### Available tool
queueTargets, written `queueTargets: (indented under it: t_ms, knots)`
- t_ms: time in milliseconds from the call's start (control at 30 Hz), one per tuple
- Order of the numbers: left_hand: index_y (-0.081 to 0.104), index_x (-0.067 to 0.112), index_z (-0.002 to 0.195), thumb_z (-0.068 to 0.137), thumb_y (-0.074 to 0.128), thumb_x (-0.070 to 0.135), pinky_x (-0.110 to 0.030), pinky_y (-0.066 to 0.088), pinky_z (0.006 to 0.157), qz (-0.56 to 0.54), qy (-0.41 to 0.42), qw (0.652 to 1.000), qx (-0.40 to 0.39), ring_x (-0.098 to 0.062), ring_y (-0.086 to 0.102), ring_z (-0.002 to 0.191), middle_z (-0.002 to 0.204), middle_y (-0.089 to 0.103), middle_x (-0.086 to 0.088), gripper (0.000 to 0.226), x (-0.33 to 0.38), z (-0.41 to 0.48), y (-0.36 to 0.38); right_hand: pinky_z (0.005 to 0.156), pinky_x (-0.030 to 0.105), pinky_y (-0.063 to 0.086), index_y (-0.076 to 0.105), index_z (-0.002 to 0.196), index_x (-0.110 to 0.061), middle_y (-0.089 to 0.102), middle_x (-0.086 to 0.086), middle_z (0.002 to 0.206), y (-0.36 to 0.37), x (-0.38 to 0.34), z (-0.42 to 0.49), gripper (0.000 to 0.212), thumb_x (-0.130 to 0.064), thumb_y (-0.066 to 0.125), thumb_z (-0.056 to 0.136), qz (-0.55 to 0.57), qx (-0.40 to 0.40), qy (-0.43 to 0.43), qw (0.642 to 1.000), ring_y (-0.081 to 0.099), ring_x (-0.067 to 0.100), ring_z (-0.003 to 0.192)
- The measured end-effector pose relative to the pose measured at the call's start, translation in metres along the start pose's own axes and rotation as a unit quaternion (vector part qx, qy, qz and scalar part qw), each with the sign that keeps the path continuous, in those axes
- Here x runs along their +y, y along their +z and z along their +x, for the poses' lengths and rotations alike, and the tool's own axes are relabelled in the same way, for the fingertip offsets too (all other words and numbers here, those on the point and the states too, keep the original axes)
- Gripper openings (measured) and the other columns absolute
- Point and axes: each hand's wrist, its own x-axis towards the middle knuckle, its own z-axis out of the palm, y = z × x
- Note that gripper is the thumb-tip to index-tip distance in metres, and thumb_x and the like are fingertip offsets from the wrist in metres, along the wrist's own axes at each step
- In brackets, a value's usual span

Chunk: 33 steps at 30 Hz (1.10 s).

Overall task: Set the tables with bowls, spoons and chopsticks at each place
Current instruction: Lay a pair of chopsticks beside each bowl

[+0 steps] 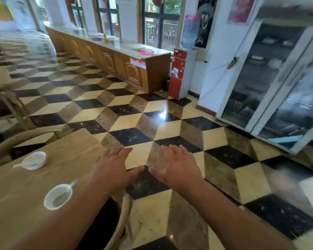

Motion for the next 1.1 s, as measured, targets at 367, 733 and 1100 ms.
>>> queueTargets:
  t_ms: [367,733,1100]
  knots:
    - [0.056,0.042,0.146,0.090,0.060,0.073,-0.043,0.047,0.115,0.011,0.133,0.989,-0.060,-0.018,0.052,0.143,0.155,0.057,0.012,0.064,0.213,0.073,0.032,0.107,0.040,0.048,0.055,0.144,-0.033,0.060,-0.007,0.145,-0.078,0.196,-0.032,0.054,-0.064,0.051,0.100,0.030,0.078,0.153,0.985,0.051,0.018,0.135]
    - [0.045,0.047,0.148,0.081,0.050,0.091,-0.051,0.047,0.118,-0.046,0.093,0.988,-0.115,-0.020,0.053,0.143,0.160,0.050,0.011,0.081,0.196,0.254,0.086,0.115,0.045,0.046,0.042,0.153,-0.037,0.049,-0.007,0.157,-0.069,0.239,0.130,0.068,-0.073,0.050,0.096,0.000,-0.020,0.184,0.983,0.044,0.019,0.144]
    - [0.056,0.035,0.147,0.088,0.061,0.075,-0.044,0.050,0.112,-0.065,0.002,0.995,-0.076,-0.021,0.056,0.138,0.152,0.059,0.005,0.072,0.101,0.475,0.005,0.112,0.043,0.045,0.045,0.153,-0.032,0.052,-0.003,0.153,-0.095,0.200,0.401,0.065,-0.070,0.045,0.100,-0.037,-0.082,0.086,0.992,0.047,0.021,0.140]
